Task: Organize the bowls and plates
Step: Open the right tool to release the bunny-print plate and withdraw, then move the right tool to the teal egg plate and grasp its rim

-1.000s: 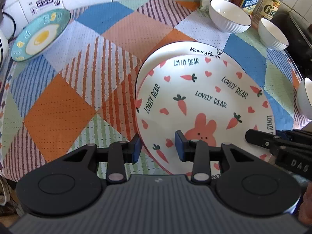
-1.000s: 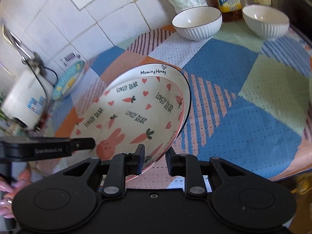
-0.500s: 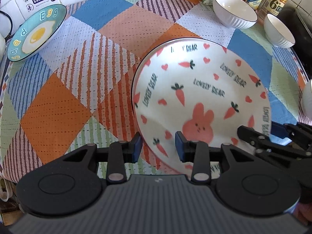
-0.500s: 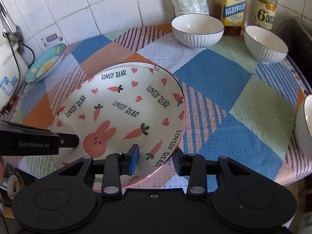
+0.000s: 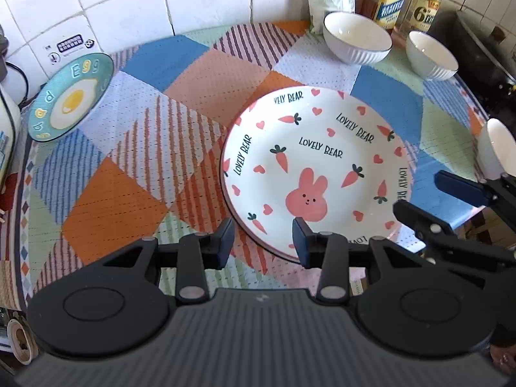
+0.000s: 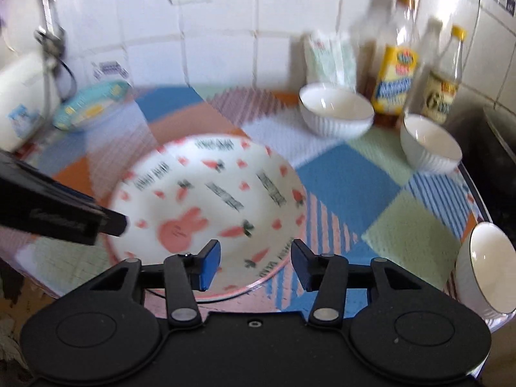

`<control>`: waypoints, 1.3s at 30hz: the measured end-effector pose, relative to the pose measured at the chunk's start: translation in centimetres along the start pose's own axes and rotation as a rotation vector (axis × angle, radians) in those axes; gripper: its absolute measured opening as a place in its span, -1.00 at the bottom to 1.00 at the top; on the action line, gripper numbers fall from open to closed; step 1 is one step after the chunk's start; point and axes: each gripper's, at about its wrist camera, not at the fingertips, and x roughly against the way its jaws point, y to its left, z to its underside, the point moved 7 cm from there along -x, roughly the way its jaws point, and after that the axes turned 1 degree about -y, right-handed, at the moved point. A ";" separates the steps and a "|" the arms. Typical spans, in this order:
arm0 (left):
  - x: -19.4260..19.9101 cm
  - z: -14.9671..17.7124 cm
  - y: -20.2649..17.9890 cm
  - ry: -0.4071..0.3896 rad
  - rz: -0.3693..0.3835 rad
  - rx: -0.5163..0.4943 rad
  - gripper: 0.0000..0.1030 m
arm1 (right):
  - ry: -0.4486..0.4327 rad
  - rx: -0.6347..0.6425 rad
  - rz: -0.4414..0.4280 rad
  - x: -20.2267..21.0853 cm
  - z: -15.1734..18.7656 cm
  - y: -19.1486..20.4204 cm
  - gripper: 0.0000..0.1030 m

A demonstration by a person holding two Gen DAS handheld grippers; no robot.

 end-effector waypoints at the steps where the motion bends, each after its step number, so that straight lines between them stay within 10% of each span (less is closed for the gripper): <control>1: 0.5 0.1 0.2 -0.003 0.001 -0.001 -0.19 | -0.007 0.022 0.011 0.6 -0.1 0.3 0.06; 7: 3.3 1.9 2.2 -0.013 -0.008 0.024 -0.13 | -0.001 0.153 0.048 3.1 -0.3 2.5 0.10; 21: 5.0 4.1 8.8 -0.051 -0.123 0.070 0.18 | -0.093 0.148 -0.215 5.3 -0.7 9.2 0.31; 30: 3.2 2.3 15.4 -0.159 -0.269 0.157 0.40 | -0.235 0.162 -0.331 2.0 -3.7 13.5 0.46; 33: 1.7 1.4 18.4 -0.172 -0.381 0.177 0.42 | -0.307 0.159 -0.327 0.1 -5.4 14.5 0.81; 39: -0.6 -0.6 23.3 -0.240 -0.328 0.328 0.42 | -0.312 0.236 -0.344 -4.9 -8.5 17.8 0.89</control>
